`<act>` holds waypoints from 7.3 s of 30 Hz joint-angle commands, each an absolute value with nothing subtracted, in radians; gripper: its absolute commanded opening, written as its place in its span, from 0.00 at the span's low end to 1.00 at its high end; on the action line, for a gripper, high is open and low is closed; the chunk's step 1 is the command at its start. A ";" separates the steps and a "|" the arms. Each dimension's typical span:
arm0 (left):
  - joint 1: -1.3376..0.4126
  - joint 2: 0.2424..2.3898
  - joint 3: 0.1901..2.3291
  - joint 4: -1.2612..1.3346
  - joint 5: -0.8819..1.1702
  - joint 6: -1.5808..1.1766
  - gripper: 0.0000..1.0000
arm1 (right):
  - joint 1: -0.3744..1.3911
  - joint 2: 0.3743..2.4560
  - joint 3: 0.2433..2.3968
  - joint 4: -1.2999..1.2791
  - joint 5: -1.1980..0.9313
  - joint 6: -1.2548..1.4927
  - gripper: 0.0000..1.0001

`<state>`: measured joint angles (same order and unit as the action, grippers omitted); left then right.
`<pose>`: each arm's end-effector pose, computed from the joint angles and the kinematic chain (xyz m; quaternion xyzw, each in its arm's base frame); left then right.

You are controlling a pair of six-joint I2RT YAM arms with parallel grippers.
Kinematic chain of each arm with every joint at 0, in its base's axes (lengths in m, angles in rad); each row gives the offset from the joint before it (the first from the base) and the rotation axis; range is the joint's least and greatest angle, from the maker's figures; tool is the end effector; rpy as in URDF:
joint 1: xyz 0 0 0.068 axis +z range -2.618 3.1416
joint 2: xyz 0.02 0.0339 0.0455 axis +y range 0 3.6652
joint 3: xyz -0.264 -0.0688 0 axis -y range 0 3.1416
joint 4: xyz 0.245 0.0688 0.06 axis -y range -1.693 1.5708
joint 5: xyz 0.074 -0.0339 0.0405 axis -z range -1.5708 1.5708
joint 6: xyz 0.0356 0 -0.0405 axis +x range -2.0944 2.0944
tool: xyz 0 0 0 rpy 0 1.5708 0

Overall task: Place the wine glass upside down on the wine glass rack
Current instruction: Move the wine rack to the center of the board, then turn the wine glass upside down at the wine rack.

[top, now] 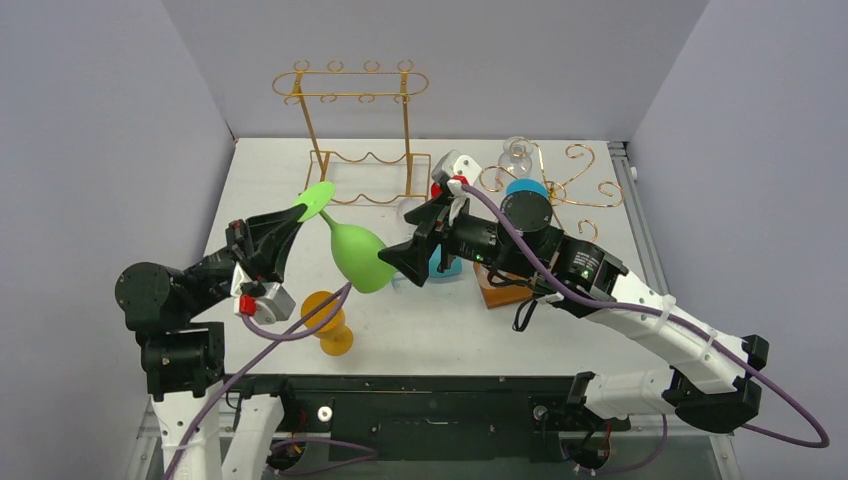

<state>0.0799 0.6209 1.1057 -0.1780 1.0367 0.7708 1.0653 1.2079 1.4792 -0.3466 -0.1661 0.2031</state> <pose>0.0841 -0.0240 0.4622 0.5499 0.3475 0.0226 0.7592 0.1184 0.2260 0.4756 -0.3566 0.6403 0.4505 0.5098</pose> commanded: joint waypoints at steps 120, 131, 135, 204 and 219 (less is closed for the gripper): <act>-0.063 0.695 1.060 0.026 1.241 1.176 0.00 | 0.324 1.473 1.756 -0.381 0.064 0.262 0.00; -0.064 0.702 1.051 0.028 1.234 1.181 0.00 | 0.304 1.575 1.823 -0.338 0.041 0.316 0.00; -0.064 0.703 1.045 0.029 1.230 1.182 0.00 | 0.294 1.591 1.827 -0.323 0.059 0.320 0.00; -0.116 0.773 1.233 0.039 1.438 1.263 0.00 | 0.909 1.010 1.129 0.158 -0.650 0.217 0.75; -0.116 0.783 1.200 0.198 1.483 1.163 0.00 | 1.020 1.238 1.196 0.298 -0.696 0.236 0.76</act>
